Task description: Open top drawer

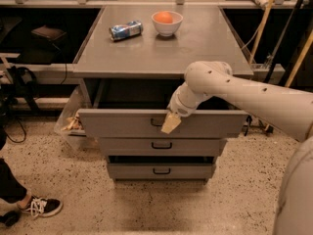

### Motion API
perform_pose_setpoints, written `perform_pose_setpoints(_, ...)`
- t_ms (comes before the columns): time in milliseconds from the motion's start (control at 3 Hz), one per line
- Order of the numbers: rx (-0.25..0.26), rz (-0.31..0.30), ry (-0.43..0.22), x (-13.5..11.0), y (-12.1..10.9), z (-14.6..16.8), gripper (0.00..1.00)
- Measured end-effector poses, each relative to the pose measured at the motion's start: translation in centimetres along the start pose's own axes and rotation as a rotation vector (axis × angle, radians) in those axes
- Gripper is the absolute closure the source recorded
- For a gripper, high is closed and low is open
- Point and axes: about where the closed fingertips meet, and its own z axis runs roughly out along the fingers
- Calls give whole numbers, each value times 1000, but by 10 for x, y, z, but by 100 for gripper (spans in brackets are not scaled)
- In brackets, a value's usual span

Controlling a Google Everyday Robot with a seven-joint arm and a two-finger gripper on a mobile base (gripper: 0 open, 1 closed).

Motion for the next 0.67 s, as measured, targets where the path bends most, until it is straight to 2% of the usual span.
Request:
perform_pose_setpoints(333,1,0,0,0,2,-2,100)
perform_pose_setpoints(667,11,2,4,3,13,-4,100)
